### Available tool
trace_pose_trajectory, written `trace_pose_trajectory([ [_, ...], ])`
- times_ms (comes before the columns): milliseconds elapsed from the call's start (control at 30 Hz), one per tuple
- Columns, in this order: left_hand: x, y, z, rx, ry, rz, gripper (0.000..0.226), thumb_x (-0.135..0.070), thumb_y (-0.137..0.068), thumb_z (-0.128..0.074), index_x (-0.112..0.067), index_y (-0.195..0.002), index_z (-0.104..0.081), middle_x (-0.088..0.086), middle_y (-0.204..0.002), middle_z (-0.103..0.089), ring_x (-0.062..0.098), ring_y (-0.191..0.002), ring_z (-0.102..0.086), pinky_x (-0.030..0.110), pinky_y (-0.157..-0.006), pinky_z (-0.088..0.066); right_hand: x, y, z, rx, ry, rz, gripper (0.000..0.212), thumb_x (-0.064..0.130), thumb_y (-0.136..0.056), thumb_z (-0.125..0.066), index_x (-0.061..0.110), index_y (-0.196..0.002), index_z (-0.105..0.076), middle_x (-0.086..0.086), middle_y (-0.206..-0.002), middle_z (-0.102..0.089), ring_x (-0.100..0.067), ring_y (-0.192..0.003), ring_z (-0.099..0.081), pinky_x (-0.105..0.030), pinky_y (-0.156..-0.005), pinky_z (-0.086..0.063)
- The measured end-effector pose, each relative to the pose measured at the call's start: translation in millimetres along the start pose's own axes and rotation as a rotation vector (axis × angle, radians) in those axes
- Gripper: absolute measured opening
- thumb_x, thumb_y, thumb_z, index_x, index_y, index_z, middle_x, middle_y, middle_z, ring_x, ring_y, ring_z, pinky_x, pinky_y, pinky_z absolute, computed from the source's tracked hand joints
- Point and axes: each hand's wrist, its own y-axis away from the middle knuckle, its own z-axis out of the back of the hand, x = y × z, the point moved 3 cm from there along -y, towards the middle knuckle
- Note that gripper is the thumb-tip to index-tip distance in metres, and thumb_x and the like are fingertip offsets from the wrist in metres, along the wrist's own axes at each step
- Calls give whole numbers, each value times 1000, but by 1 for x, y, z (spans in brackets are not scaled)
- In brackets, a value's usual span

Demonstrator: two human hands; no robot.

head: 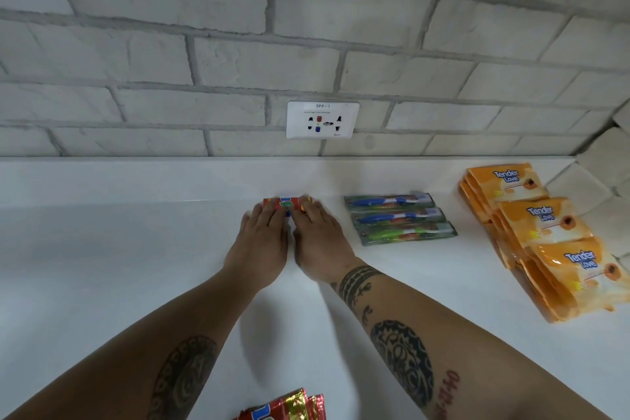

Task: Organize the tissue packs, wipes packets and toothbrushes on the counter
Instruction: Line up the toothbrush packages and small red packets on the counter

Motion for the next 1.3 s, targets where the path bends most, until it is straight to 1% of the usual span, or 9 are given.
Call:
trace_pose_trajectory([
  [167, -6, 18, 11, 94, -3, -27, 73, -42, -104, -2, -3, -154, -40, 21, -165, -28, 40, -145, -40, 51, -110, -38, 3, 32, 14, -34, -164, -51, 52, 11, -103, -47, 11, -154, -43, -19, -168, -24, -34, -158, -15, -44, -130, -16],
  [300, -15, 43, 28, 218, 4, -5, 48, -30, -107, -36, -22, -155, -42, 10, -170, -21, 32, -147, -41, 41, -113, -41, 6, 71, 22, 64, -123, -76, 42, 27, -102, -38, 2, -119, -67, -19, -129, -62, -34, -130, -51, -42, -118, -35],
  [400, -26, 75, 41, 374, 34, -30, 50, -47, -98, -48, -32, -145, -54, -1, -168, -27, 17, -152, -32, 34, -121, -31, 13, 103, 28, 215, -147, -165, 52, 54, -91, -37, 15, -98, -70, -6, -114, -63, -20, -121, -53, -40, -111, -43],
  [567, -47, 127, 59, 659, -37, -120, 79, -80, -60, -57, -39, -128, -64, -9, -170, -19, 17, -158, -8, 54, -125, -19, 40, 158, 47, 417, -174, -133, 70, 66, -81, -70, 24, -137, -64, 7, -156, -43, -10, -144, -40, -32, -120, -33],
  [800, -55, 193, 62, 758, -159, -209, 55, -62, -62, -85, -35, -102, -58, -15, -172, 2, 15, -158, 14, 63, -122, 4, 83, 220, 47, 436, -123, -85, 56, 42, -78, -85, 25, -129, -69, 1, -162, -34, -15, -148, -32, -37, -118, -35],
  [967, -58, 208, 71, 629, -104, -206, 28, -46, -85, -72, -30, -106, -64, -7, -166, -32, 20, -153, -27, 53, -122, -26, 95, 240, 45, 326, -132, -170, 13, 29, -82, -74, 20, -89, -70, -1, -111, -61, -20, -109, -60, -35, -92, -50],
  [1033, -62, 206, 78, 547, -79, -190, 24, -46, -90, -67, -27, -106, -67, -4, -135, -63, 16, -120, -58, 43, -106, -46, 97, 246, 49, 300, -170, -258, 12, 24, -85, -72, 23, -79, -62, 2, -94, -62, -21, -93, -62, -31, -80, -48],
  [1100, -66, 204, 83, 493, -59, -163, 19, -46, -94, -64, -29, -101, -67, -5, -107, -69, 12, -96, -62, 34, -89, -51, 95, 249, 55, 251, -230, -320, 7, 23, -91, -69, 21, -86, -65, 0, -99, -68, -20, -91, -61, -30, -78, -46],
  [1300, -82, 198, 103, 353, 281, -53, 8, -39, -98, -65, -32, -103, -64, -5, -98, -70, 13, -84, -69, 24, -67, -49, 85, 262, 82, -108, -546, -454, 9, 23, -102, -59, 21, -93, -60, 0, -97, -68, -15, -86, -61, -24, -70, -48],
])
